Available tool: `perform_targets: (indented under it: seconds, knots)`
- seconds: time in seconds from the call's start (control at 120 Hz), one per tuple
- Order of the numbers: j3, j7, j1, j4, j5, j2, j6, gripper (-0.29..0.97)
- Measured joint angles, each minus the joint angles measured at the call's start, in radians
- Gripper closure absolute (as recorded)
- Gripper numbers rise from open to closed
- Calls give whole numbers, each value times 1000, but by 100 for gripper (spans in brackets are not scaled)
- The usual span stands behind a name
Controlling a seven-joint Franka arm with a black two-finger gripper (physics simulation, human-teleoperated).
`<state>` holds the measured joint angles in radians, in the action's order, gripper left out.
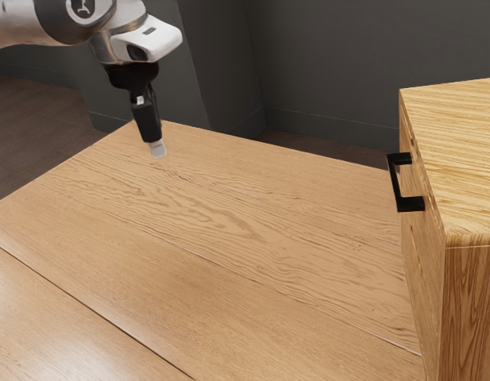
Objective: Pull the drawer handle with one arm to open the drawer
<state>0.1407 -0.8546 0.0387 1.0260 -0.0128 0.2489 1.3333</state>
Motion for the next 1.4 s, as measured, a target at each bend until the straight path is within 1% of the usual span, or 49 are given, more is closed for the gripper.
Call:
perform_targets:
  seconds: [0.225, 0.275, 0.342, 0.4, 0.5, 0.575, 0.667, 0.758, 0.808, 0.883, 1.0, 1.067, 1.233, 1.4]
  knots:
    - [-2, -20, 11, 6, 8, -3, 19, 0]
    - [-1, -24, 12, 20, 35, -27, 14, 0]
    - [-6, -29, -3, 87, 60, -92, 2, 0]
    - [-36, -62, -13, 157, 69, -145, -6, 0]
    - [-112, -194, -11, 214, 52, -177, 3, 0]
    - [-137, -323, -31, 245, 45, -178, 42, 0]
    - [-181, -514, -23, 305, 43, -168, 156, 0]
    - [-220, -692, -23, 323, 47, -161, 265, 0]
    - [-231, -779, -30, 325, 78, -160, 312, 0]
    - [-237, -897, -30, 326, 153, -162, 363, 0]
    - [-240, -1055, -21, 321, 263, -151, 412, 3]
    - [-243, -1135, -20, 310, 308, -139, 430, 5]
    - [-296, -1297, -31, 277, 367, -102, 467, 14]
    - [-318, -1419, -46, 279, 392, -79, 503, 27]
